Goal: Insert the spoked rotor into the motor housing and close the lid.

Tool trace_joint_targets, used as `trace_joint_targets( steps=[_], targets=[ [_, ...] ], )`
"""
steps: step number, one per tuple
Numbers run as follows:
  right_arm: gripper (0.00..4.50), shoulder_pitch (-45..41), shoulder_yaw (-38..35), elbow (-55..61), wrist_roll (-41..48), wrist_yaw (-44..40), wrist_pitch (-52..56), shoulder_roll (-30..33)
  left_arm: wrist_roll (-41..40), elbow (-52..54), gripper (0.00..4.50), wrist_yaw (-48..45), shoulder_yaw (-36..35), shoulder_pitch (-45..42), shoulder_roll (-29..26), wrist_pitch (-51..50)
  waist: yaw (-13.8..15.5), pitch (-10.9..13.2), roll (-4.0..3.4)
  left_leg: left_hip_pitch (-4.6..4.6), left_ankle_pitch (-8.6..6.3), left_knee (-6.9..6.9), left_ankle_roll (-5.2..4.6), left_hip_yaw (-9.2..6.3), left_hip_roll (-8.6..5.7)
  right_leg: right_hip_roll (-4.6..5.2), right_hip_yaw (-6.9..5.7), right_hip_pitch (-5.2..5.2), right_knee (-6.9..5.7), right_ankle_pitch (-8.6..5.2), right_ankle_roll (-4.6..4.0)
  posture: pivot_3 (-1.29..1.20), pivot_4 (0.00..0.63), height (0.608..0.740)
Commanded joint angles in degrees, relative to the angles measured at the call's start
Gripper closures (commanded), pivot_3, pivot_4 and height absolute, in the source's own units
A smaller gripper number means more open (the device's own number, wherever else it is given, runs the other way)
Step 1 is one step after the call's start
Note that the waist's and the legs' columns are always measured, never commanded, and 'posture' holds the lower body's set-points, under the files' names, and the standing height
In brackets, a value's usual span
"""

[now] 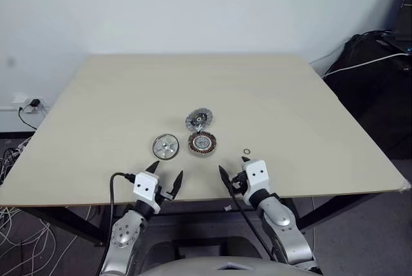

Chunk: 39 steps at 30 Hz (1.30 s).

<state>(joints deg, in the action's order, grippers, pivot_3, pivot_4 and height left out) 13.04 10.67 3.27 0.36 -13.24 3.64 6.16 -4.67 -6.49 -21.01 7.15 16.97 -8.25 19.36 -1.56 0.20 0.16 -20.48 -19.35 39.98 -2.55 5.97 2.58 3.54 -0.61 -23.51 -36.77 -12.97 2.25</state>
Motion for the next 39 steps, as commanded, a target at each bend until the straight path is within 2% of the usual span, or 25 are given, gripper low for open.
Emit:
trace_joint_targets(
  steps=[1, 9, 18, 31, 39],
  targets=[
    [0.00, -0.72, -0.79, 1.06, -0.12, 0.31, 0.43, 0.35, 0.26, 3.20, 0.05, 0.36, 0.19, -0.35, 0.04, -0.44, 0.00, 0.00, 0.00, 0.00, 0.00, 0.00, 0.00, 0.00, 0.00, 0.00, 0.00, 0.00, 0.00, 0.00, 0.00, 0.00, 0.000, 0.740],
    [0.00, -4.25, -3.53, -0.68, 0.78, 2.40, 6.58, -0.38, 0.27, 4.82, 0.05, 0.96, 0.35, 0.03, 0.23, -1.68, 0.01, 0.00, -0.01, 0.00, 0.00, 0.00, 0.01, 0.00, 0.00, 0.00, 0.00, 0.00, -0.01, 0.00, 0.00, 0.00, 0.000, 0.740],
    [0.00, -12.35, -6.36, -5.12, 1.35, 4.61, 12.19, -1.89, 0.20, 6.14, 0.05, 1.37, 0.36, 0.35, 0.15, -2.54, -0.11, -0.01, -0.04, -0.01, 0.01, 0.00, 0.02, 0.00, -0.02, -0.03, 0.00, -0.01, -0.01, 0.01, -0.01, 0.00, 0.000, 0.740],
    [0.00, -22.09, -13.13, -16.56, 3.78, 7.59, 12.70, -2.18, 0.36, 8.27, 0.05, 2.29, 0.54, 1.57, 0.38, -3.68, -0.53, -0.03, -0.13, -0.02, 0.02, 0.00, 0.02, 0.01, -0.04, -0.04, 0.01, -0.01, -0.01, 0.02, 0.00, 0.00, 0.000, 0.740],
    [0.00, -24.19, -13.57, -20.38, 3.72, 7.52, 12.07, -2.62, 0.38, 9.14, 0.05, 2.48, 0.78, 1.93, 0.44, -4.19, -0.65, -0.04, -0.24, -0.02, 0.02, 0.00, 0.03, 0.02, -0.04, -0.05, 0.04, -0.01, -0.02, 0.02, 0.00, 0.00, 0.000, 0.740]
  ],
)
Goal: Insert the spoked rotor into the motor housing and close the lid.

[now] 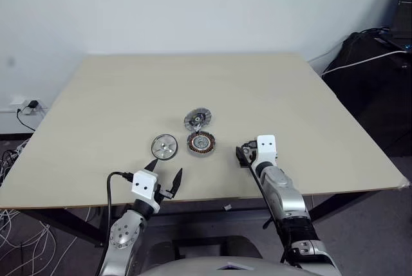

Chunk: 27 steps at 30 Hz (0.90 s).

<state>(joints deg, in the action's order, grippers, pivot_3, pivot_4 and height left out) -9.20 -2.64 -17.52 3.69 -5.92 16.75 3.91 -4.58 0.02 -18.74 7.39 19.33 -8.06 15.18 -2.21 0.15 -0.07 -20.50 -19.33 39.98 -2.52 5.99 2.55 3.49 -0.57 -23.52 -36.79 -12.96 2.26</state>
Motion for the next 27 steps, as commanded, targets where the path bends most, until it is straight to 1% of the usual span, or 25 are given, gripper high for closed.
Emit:
trace_joint_targets(
  steps=[1, 16, 19, 20, 22, 24, 25, 26, 27],
  targets=[
    [0.00, -2.13, -0.16, 0.05, 0.35, 0.18, -1.06, -0.52, 0.30, 2.68, 0.05, 0.19, 0.56, -0.42, 0.25, -0.04, 0.00, 0.01, -0.04, 0.00, 0.00, 0.00, 0.00, 0.00, 0.00, 0.00, 0.01, 0.00, 0.00, 0.00, 0.00, 0.00, 0.000, 0.740],
    [0.00, -3.63, -0.34, -4.58, 0.40, 0.51, -1.31, -2.48, 0.42, 1.59, 0.05, 0.14, 0.30, -0.95, 0.19, 0.64, -0.17, 0.00, -0.16, 0.04, 0.01, 0.00, 0.02, 0.01, 0.00, -0.01, 0.04, 0.02, -0.02, 0.01, 0.02, 0.00, 0.000, 0.740],
    [0.60, -3.47, -0.47, -4.50, 0.44, 0.62, -1.32, -2.48, 0.46, 1.72, 0.00, 0.19, 0.31, -0.94, 0.18, 0.58, -0.19, -0.01, -0.17, 0.04, 0.02, 0.00, 0.02, 0.01, 0.01, -0.01, 0.04, 0.02, -0.03, 0.01, 0.02, 0.00, 0.000, 0.740],
    [0.89, -3.38, -0.53, -4.39, 0.44, 0.72, -1.29, -2.45, 0.48, 1.82, 0.00, 0.21, 0.35, -0.93, 0.20, 0.50, -0.20, -0.01, -0.17, 0.03, 0.02, 0.00, 0.02, 0.01, 0.00, -0.01, 0.04, 0.01, -0.02, 0.01, 0.02, 0.00, 0.000, 0.740],
    [1.58, -3.25, -0.62, -4.17, 0.48, 0.84, -1.24, -2.40, 0.52, 2.01, 0.00, 0.24, 0.43, -0.92, 0.24, 0.38, -0.25, -0.01, -0.18, 0.03, 0.01, 0.00, 0.02, 0.01, 0.01, -0.01, 0.04, 0.00, -0.02, 0.01, 0.02, 0.00, 0.000, 0.740],
    [2.17, -3.14, -0.72, -4.00, 0.48, 0.93, -1.25, -2.38, 0.50, 2.14, 0.00, 0.17, 0.50, -0.93, 0.23, 0.28, -0.29, -0.01, -0.18, 0.02, 0.02, 0.00, 0.02, 0.01, 0.01, -0.02, 0.04, 0.00, -0.02, 0.01, 0.02, 0.00, 0.000, 0.740],
    [2.60, -3.09, -0.78, -3.89, 0.46, 0.98, -1.29, -2.35, 0.51, 2.19, 0.00, 0.13, 0.54, -0.94, 0.21, 0.25, -0.30, -0.01, -0.19, 0.02, 0.02, 0.00, 0.02, 0.01, 0.01, -0.02, 0.04, 0.00, -0.02, 0.01, 0.02, 0.00, 0.000, 0.740],
    [2.86, -3.06, -0.82, -3.82, 0.45, 1.02, -1.32, -2.33, 0.52, 2.22, 0.00, 0.10, 0.56, -0.95, 0.19, 0.24, -0.30, -0.01, -0.19, 0.02, 0.01, 0.00, 0.02, 0.01, 0.02, -0.02, 0.04, 0.00, -0.02, 0.01, 0.02, 0.00, 0.000, 0.740],
    [3.24, -3.01, -0.90, -3.57, 0.48, 1.08, -1.27, -2.29, 0.53, 2.23, 0.00, 0.08, 0.59, -0.95, 0.19, 0.22, -0.30, -0.01, -0.19, 0.02, 0.02, 0.00, 0.02, 0.01, 0.01, -0.02, 0.04, 0.00, -0.02, 0.01, 0.02, 0.00, 0.000, 0.740]
  ],
)
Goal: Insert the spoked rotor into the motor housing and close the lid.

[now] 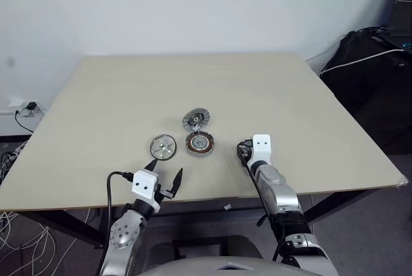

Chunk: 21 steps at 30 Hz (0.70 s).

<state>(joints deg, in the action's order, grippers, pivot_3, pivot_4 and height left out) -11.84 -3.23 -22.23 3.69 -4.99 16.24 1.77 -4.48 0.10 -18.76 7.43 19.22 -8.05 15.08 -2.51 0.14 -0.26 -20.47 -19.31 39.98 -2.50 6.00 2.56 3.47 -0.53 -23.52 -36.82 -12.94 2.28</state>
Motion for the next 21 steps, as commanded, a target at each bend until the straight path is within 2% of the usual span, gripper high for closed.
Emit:
trace_joint_targets(
  steps=[1, 2, 3, 7, 15, 21],
  targets=[
    [3.45, -0.30, -0.35, 1.42, 0.50, 0.22, -0.71, -0.16, 0.40, 2.14, 0.00, 0.04, 0.54, -0.81, 0.14, 0.34, 0.00, 0.00, 0.00, 0.00, 0.00, 0.00, 0.00, 0.00, 0.00, 0.00, 0.00, 0.00, 0.00, 0.00, 0.00, 0.00, 0.000, 0.740],
    [3.76, -0.24, -0.39, 1.72, 0.53, 0.27, -0.65, -0.16, 0.37, 2.14, 0.00, -0.01, 0.53, -0.79, 0.12, 0.34, 0.00, 0.00, 0.00, 0.00, 0.00, 0.00, 0.00, 0.00, 0.00, 0.00, 0.01, 0.00, 0.00, 0.00, 0.00, 0.00, 0.000, 0.740],
    [3.81, -0.19, -0.41, 1.99, 0.57, 0.30, -0.58, -0.16, 0.36, 2.13, 0.00, -0.05, 0.54, -0.78, 0.10, 0.35, 0.00, 0.00, 0.00, 0.00, 0.00, 0.00, 0.00, 0.00, 0.00, 0.00, 0.01, 0.00, 0.00, 0.00, 0.00, 0.00, 0.000, 0.740],
    [3.81, 0.60, 0.78, 4.49, 0.40, -0.58, -0.49, -0.23, 0.33, 2.19, 0.00, -0.15, 0.54, -0.66, 0.00, 0.37, 0.01, 0.01, -0.02, -0.01, 0.00, 0.00, 0.00, 0.00, 0.00, 0.00, 0.01, -0.01, 0.00, 0.00, 0.00, 0.00, 0.000, 0.740],
    [3.81, 2.70, 8.63, 14.29, -1.18, -5.39, 0.66, -0.59, 0.37, 2.92, 0.00, -0.03, 0.92, -0.72, 0.06, -0.31, -0.03, 0.07, -0.12, -0.04, 0.00, 0.00, 0.00, -0.02, 0.00, 0.00, 0.01, -0.05, 0.00, 0.00, 0.00, 0.00, 0.000, 0.740],
    [3.81, 1.71, 12.31, 15.65, -1.42, -6.39, 1.90, -2.56, 0.14, 3.12, 0.00, 0.05, 0.97, -0.97, 0.07, -0.80, 0.21, 0.08, -0.10, -0.04, 0.00, 0.00, 0.00, -0.03, 0.00, 0.01, -0.01, -0.04, 0.01, 0.00, 0.00, 0.00, 0.000, 0.740]
  ],
)
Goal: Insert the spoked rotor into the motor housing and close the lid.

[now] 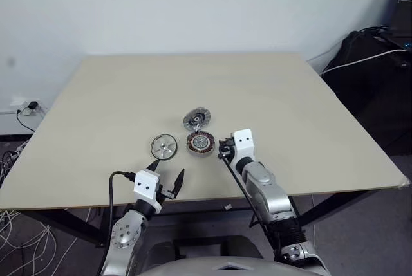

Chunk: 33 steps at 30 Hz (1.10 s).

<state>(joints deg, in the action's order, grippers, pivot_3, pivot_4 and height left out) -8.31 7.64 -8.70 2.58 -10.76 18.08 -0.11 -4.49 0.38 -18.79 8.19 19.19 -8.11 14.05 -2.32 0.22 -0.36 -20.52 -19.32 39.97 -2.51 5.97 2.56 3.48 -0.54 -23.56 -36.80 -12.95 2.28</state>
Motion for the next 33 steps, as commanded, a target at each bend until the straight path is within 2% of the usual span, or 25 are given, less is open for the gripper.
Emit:
trace_joint_targets(
  steps=[1, 10, 33],
  targets=[
    [3.81, -2.19, 2.02, 1.75, -0.51, -0.80, 0.01, -0.86, 0.14, 2.86, 0.00, 0.12, 0.21, -0.96, 0.15, 0.21, 0.03, 0.01, 0.00, -0.01, 0.00, 0.00, 0.00, 0.00, 0.00, 0.00, 0.00, -0.01, 0.00, 0.00, 0.00, 0.00, 0.000, 0.740],
    [3.81, -6.11, 4.02, -3.56, -1.36, -1.58, -1.08, -1.82, 0.16, 2.93, 0.00, 0.56, 0.23, -0.79, 0.33, 0.25, 0.04, 0.01, 0.00, -0.02, 0.01, 0.00, 0.01, 0.00, -0.01, 0.00, -0.02, -0.01, 0.00, 0.00, 0.00, 0.00, 0.000, 0.740],
    [3.81, -17.13, 3.30, -22.31, -2.93, -1.61, -7.75, -4.78, 0.19, 6.57, 0.00, 1.51, 0.64, -0.24, 0.27, -2.25, -0.34, 0.05, -0.05, -0.03, 0.04, 0.00, 0.07, 0.01, 0.00, -0.02, -0.03, -0.03, -0.01, 0.01, 0.01, 0.00, 0.000, 0.740]
  ],
)
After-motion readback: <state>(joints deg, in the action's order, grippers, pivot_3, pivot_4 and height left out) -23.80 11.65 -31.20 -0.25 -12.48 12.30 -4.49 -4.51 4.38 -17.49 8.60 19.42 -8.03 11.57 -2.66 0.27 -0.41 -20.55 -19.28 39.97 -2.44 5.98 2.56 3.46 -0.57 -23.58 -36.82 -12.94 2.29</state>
